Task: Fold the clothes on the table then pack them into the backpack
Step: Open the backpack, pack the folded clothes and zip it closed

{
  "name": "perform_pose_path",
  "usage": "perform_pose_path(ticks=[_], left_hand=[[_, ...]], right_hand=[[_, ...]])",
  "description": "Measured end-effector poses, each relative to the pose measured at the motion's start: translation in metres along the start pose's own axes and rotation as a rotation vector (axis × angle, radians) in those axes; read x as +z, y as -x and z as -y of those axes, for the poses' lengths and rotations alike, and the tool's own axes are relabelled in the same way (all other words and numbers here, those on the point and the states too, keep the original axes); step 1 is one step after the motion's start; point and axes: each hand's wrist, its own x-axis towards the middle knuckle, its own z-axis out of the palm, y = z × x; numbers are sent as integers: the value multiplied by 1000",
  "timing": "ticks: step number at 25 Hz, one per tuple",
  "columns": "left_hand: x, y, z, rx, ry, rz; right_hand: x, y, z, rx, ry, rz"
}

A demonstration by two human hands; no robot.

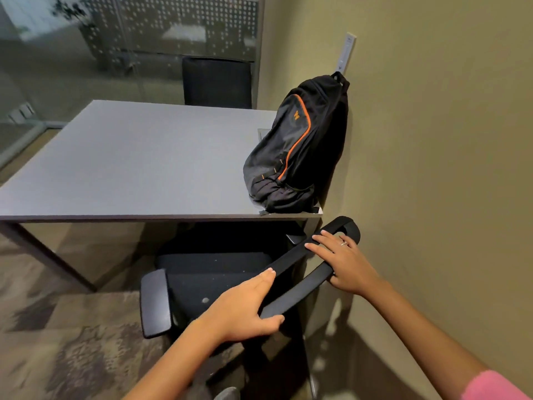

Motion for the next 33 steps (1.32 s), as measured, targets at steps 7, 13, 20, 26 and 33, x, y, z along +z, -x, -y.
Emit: perform_pose_path(ticks=[7,13,20,26,33], left_hand=[[-16,10,23,13,22,63],[-21,45,47,-31,-267,-109],[8,61,65,-40,-532,-532],[5,63,92,66,-670,-684],[-31,47,141,59,-665,-672]], right_hand=[[15,17,-18,12,-44,-67],[22,19,17,-75,-70,-276],[40,19,50,-75,-114,-503],[42,6,62,-86,-115,-531],[35,-41,82,-81,-123,-565]])
